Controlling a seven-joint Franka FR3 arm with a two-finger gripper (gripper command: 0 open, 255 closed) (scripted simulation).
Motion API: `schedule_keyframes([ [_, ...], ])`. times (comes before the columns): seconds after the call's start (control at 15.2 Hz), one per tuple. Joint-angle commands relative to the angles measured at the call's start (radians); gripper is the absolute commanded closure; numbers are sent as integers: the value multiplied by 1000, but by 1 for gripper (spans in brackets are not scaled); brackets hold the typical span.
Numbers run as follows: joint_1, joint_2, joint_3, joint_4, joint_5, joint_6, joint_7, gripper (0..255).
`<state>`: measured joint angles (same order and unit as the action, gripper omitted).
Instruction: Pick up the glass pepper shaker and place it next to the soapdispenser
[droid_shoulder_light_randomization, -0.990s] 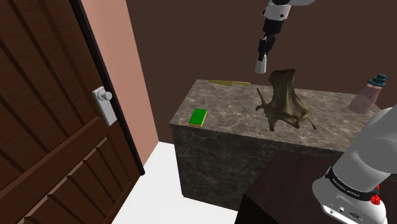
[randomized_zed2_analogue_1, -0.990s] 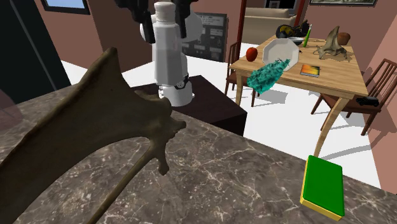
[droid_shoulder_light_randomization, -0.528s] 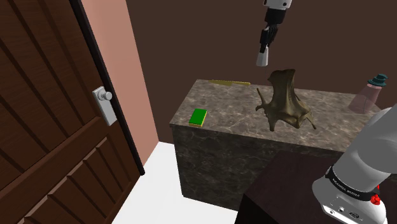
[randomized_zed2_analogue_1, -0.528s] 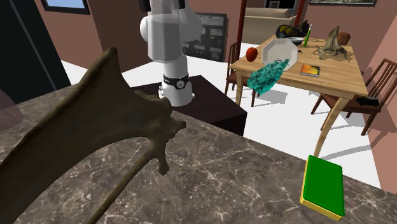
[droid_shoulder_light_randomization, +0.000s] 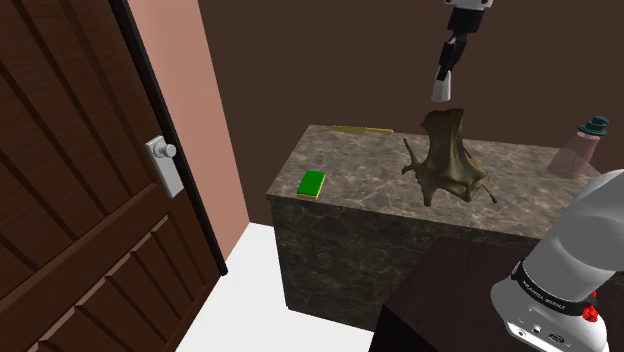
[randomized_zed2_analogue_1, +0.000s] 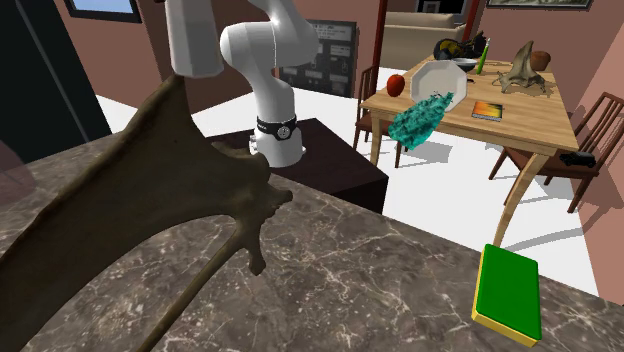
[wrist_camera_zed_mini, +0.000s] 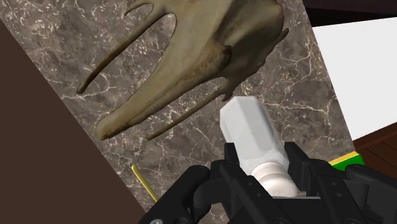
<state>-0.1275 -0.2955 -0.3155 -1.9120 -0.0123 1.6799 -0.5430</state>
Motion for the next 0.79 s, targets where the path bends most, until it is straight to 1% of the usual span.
schedule_keyframes([
  [0.0,-18,-36,-22,-34,-16,-2,-36,255],
  [0.33,-63,-111,-85,-84,-58,-23,-130,255],
  [0.73,-116,-169,-172,-106,-111,-52,-253,255],
])
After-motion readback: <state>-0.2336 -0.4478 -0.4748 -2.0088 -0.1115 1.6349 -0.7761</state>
